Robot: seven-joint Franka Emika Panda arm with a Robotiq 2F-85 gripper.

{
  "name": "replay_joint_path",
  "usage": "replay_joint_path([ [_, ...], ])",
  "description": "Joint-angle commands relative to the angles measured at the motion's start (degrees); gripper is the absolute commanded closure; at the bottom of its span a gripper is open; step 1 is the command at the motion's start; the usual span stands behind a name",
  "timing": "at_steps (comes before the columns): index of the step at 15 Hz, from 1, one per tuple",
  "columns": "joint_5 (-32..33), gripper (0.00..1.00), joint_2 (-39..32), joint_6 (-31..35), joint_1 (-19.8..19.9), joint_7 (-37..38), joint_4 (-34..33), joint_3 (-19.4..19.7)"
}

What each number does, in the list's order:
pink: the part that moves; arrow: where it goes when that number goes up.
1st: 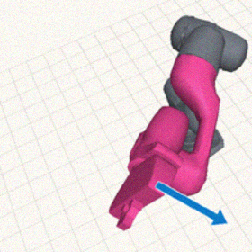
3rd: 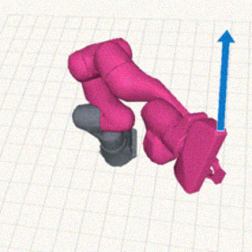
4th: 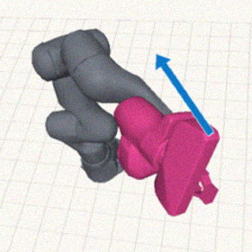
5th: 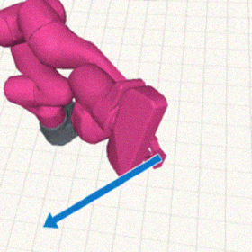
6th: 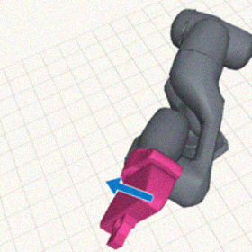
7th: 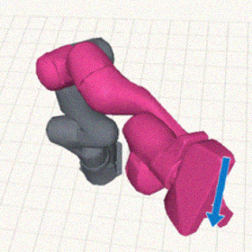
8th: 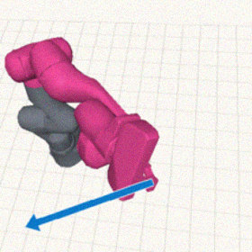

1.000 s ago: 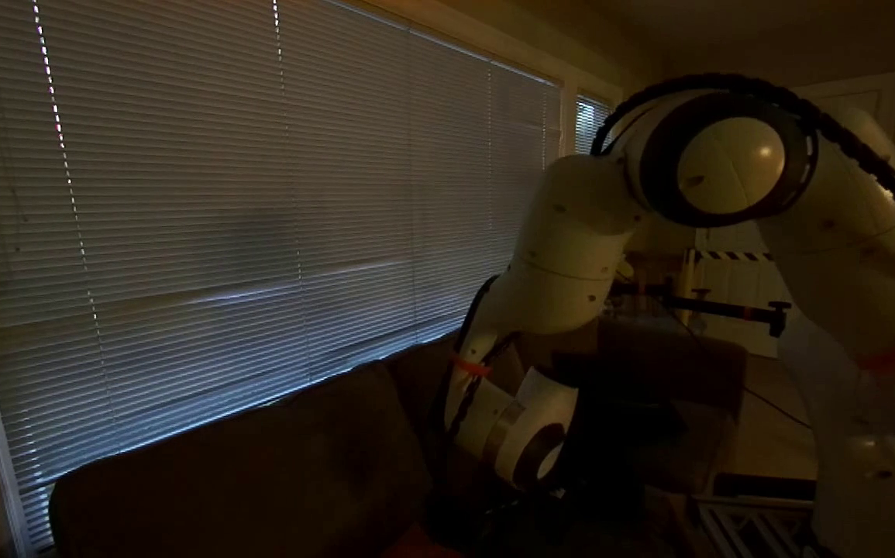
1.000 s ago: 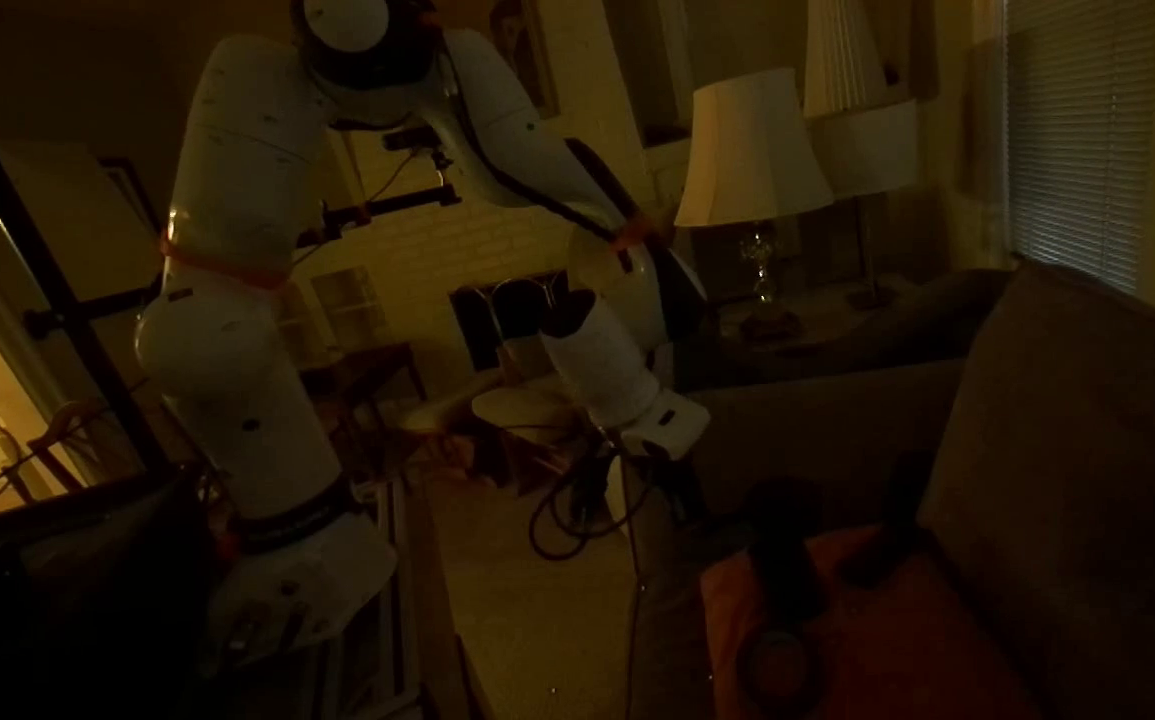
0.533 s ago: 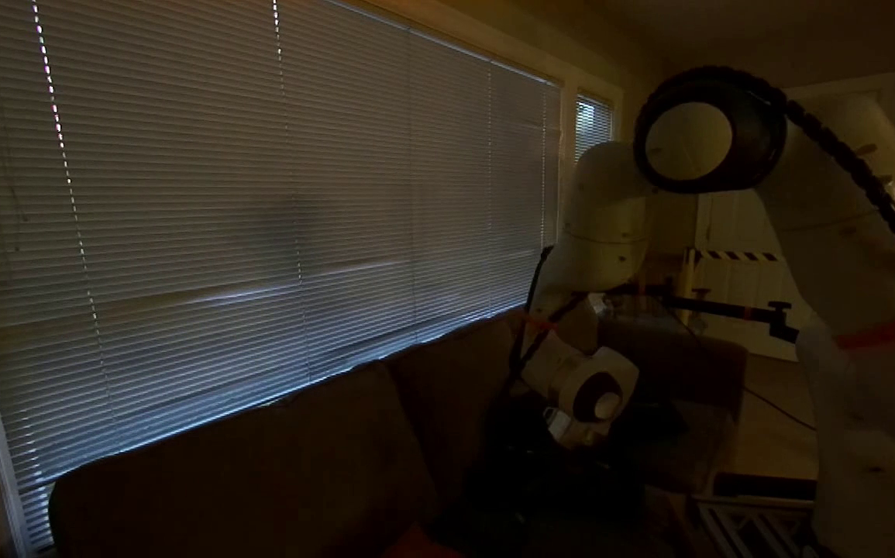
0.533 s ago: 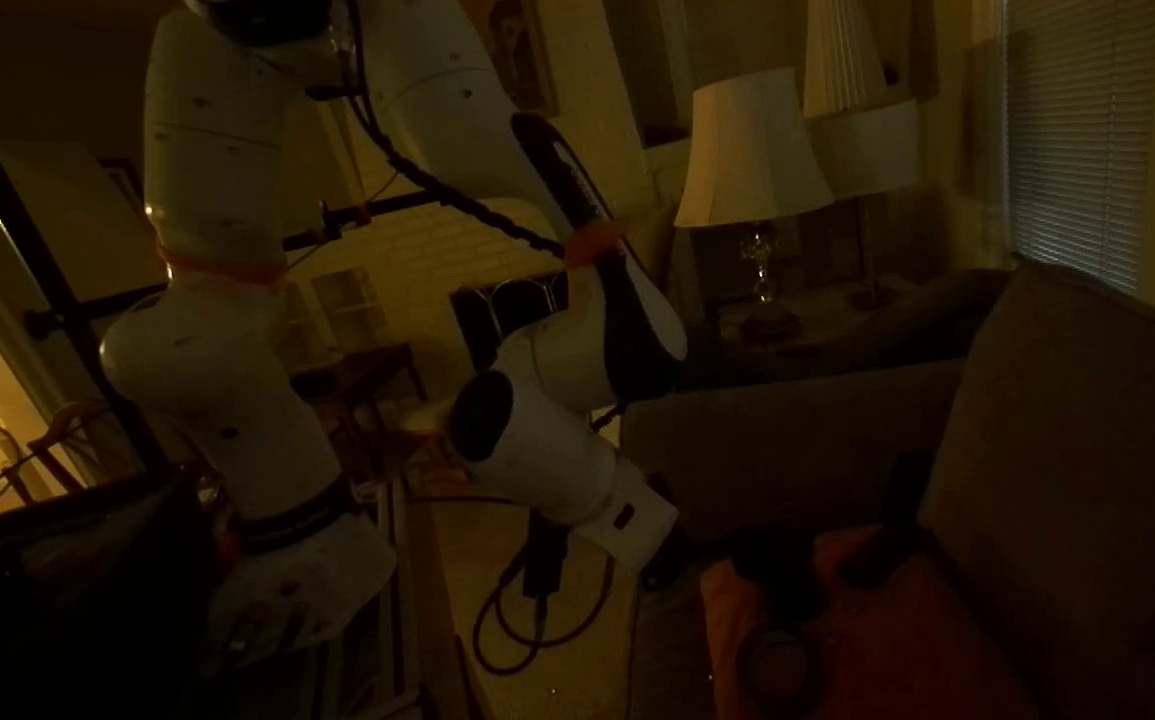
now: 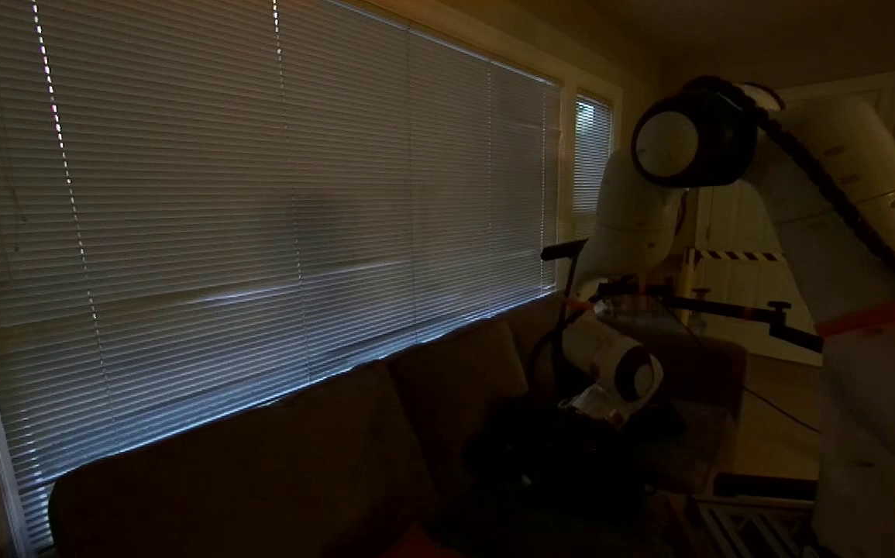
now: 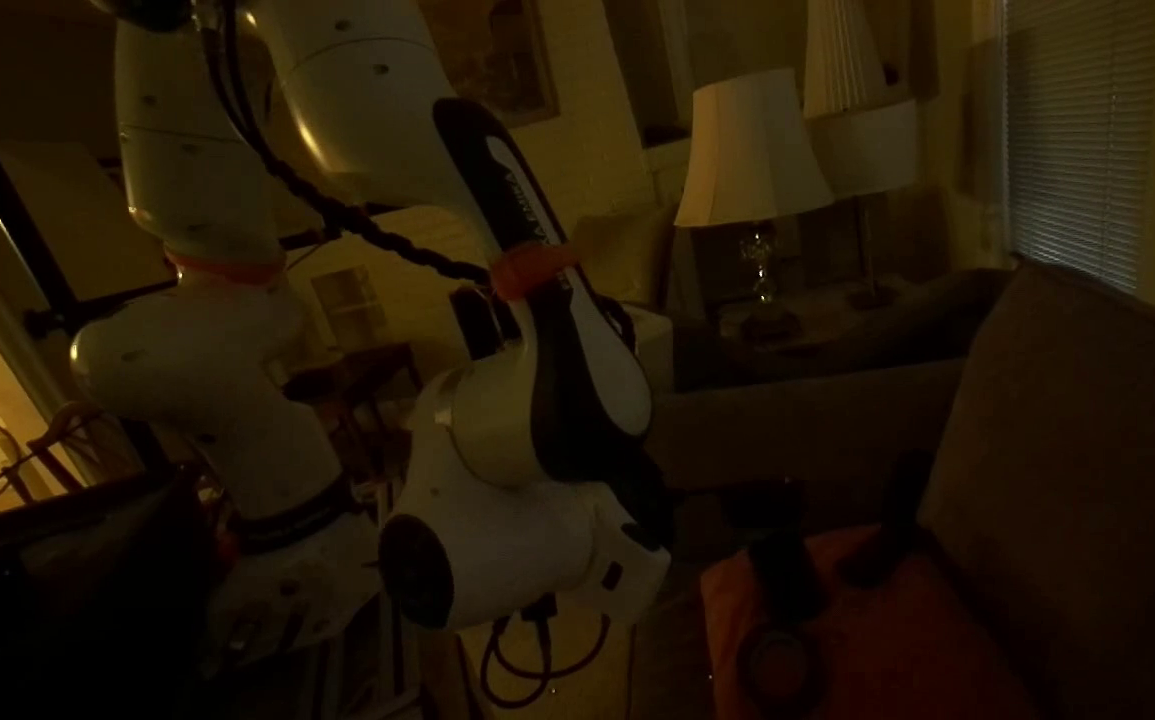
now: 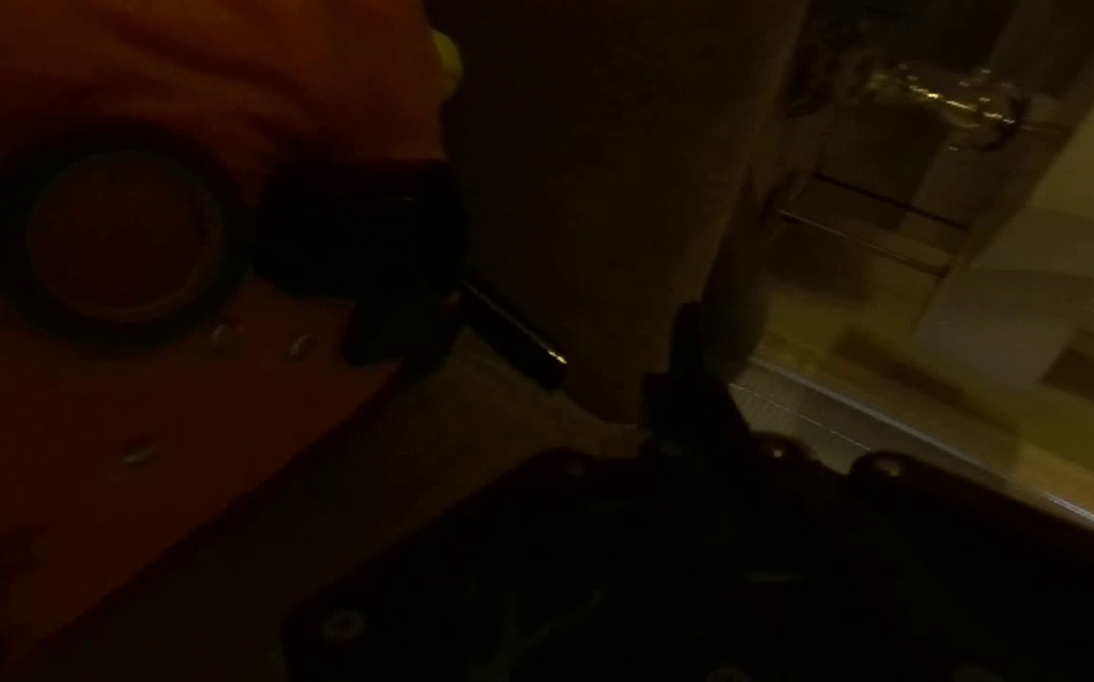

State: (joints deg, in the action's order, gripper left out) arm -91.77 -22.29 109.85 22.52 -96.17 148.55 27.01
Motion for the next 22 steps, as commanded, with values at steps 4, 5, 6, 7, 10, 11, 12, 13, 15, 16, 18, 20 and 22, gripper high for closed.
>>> replay_joint_path([
  [4,2.2,0.94,-0.3,-5.3,2.8,0.2,-0.5,0.5],
  [5,2.2,0.94,-0.3,-5.2,2.5,0.2,-0.5,0.4],
  [6,2.2,0.94,-0.3,-5.2,2.3,0.2,-0.5,0.3],
  [7,2.2,0.99,-0.3,-5.2,2.2,0.2,-0.5,0.3],
  [10,2.1,0.99,2.0,-3.4,-1.6,0.4,-0.1,-2.7],
  [11,2.0,0.99,3.3,-2.2,-3.4,1.0,0.1,-4.0],
  [12,1.8,0.99,3.9,-1.2,-5.3,1.4,-0.3,-5.5],
  [13,2.0,0.99,5.0,-0.2,-7.2,2.5,-0.5,-7.0],
  [15,2.9,0.99,5.5,0.3,-10.5,6.1,-2.7,-10.3],
  [16,3.3,0.99,5.7,0.9,-12.3,8.6,-3.8,-12.0],
  [18,6.5,0.99,6.4,1.1,-15.1,14.3,-7.0,-14.6],
  [20,11.4,0.99,5.7,-0.4,-17.0,19.9,-11.1,-16.5],
  [22,17.1,0.99,4.5,-1.6,-18.2,24.9,-15.5,-18.2],
])
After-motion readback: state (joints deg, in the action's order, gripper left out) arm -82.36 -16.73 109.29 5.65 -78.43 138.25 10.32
